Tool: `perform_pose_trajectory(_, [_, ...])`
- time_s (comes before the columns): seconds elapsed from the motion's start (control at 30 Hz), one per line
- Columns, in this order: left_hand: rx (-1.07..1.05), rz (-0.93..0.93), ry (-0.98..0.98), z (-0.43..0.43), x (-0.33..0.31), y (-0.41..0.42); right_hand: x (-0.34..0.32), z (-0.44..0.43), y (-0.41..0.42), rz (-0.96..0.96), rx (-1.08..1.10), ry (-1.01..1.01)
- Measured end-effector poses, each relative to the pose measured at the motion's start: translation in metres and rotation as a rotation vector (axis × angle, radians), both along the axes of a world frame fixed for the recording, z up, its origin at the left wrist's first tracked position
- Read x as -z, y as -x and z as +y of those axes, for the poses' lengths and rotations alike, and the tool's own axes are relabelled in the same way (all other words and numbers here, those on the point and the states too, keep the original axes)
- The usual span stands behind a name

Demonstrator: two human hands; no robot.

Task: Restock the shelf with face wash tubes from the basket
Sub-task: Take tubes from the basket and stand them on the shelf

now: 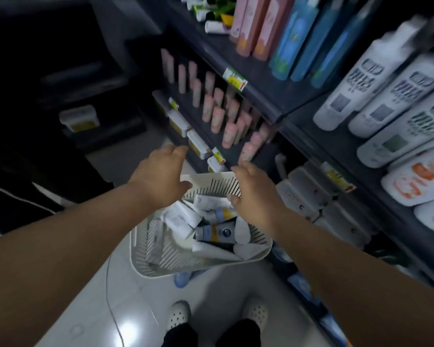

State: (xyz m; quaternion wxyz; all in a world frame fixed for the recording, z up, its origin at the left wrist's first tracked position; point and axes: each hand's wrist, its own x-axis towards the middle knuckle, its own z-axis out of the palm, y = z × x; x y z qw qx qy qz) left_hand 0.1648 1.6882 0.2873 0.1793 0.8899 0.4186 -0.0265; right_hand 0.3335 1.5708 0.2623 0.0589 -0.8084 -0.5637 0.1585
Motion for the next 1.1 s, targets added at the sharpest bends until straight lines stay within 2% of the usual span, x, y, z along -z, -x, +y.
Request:
perform_pose_trajectory(0.3, [-0.211,0.062,0.229,0.019,0.112,0.004,0.103,0.022,0.001,0.201,0.094,0.204])
perform_pose_trajectory(0.47, [-0.410,0.074,0.422,0.022,0.174,0.008,0.160,0.042,0.015,0.261,0.071,0.264])
perform_pose_trajectory(0.63, [-0.670,-0.021,0.741,0.012,0.230,0.009,0.217,0.060,0.033,0.310,0.013,0.331])
perform_pose_trajectory(0.7, [-0.845,-0.124,0.929,0.009,0.253,0.013,0.235,0.067,0.040,0.322,0.002,0.341])
perform_pose_trajectory(0.77, [-0.978,-0.173,1.067,0.009,0.272,0.017,0.252,0.074,0.045,0.309,-0.035,0.332])
perform_pose_trajectory(0.87, [-1.059,-0.221,1.196,0.010,0.299,0.018,0.270,0.086,0.052,0.262,-0.053,0.320])
perform_pose_trajectory(1.1, [-1.227,-0.390,1.291,0.015,0.332,-0.001,0.292,0.096,0.068,0.049,-0.089,0.321])
